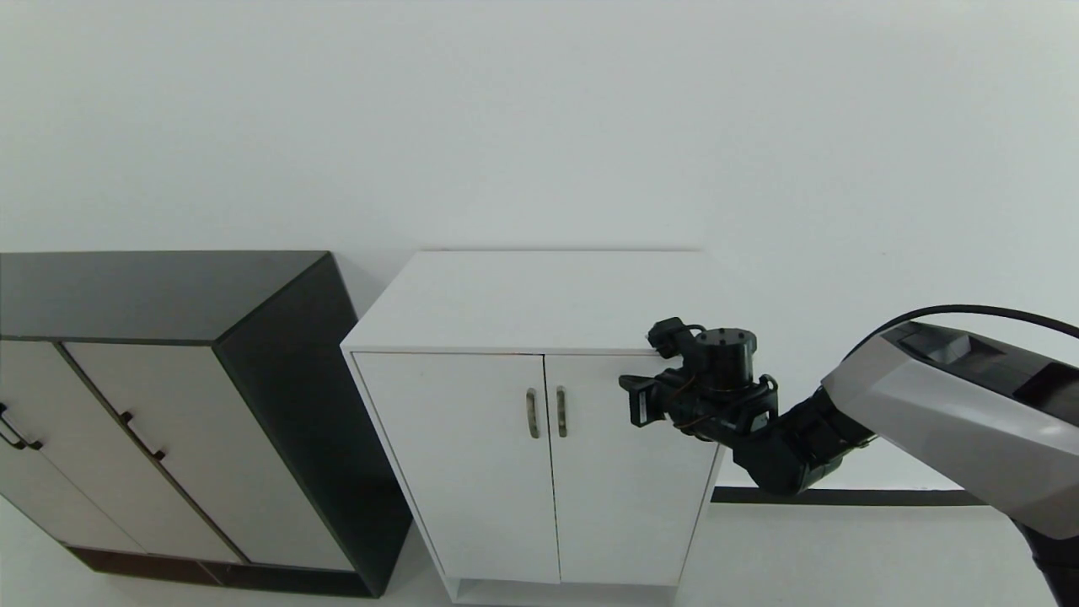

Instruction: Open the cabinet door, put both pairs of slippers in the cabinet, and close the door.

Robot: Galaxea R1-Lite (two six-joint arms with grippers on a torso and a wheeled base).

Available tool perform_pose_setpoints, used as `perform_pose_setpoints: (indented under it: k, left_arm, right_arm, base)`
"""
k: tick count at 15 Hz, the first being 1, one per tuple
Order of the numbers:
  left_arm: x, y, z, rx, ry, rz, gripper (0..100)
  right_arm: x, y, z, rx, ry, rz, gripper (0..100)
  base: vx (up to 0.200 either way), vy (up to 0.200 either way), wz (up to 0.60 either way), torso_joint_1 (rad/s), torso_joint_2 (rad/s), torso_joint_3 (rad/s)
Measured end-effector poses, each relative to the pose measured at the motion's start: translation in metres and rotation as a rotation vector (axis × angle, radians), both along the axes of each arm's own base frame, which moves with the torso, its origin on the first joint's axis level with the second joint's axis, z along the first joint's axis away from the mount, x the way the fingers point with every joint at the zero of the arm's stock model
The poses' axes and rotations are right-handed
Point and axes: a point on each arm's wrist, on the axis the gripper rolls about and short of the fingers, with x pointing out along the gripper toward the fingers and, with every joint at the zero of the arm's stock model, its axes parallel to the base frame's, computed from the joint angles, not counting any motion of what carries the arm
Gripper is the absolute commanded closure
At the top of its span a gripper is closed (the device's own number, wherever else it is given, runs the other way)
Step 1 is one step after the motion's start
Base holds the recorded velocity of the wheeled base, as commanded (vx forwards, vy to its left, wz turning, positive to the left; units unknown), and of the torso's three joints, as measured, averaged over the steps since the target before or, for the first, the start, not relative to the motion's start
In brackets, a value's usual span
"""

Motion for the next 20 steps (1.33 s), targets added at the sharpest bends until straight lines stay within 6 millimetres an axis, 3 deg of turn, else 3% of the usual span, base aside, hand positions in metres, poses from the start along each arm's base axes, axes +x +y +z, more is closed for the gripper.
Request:
perform_pose_setpoints:
  k: [11, 16, 20]
  left_arm:
    - [0.0, 0.0, 0.0, 0.0, 0.0, 0.0, 100]
    - [0.0, 0.0, 0.0, 0.0, 0.0, 0.0, 100]
    - [0.0, 0.0, 0.0, 0.001, 0.0, 0.0, 100]
  right_arm:
    - [-0.003, -0.002, -0.003, -0.001, -0.015, -0.017, 100]
    - [-0.045, -0.018, 0.008, -0.002, -0.029, -0.023, 100]
    - [-0.094, -0.047, 0.012, -0.014, -0.028, -0.064, 100]
  base:
    - [0.0, 0.0, 0.0, 0.0, 0.0, 0.0]
    - [0.0, 0.0, 0.0, 0.0, 0.0, 0.0]
    - [0.0, 0.0, 0.0, 0.0, 0.0, 0.0]
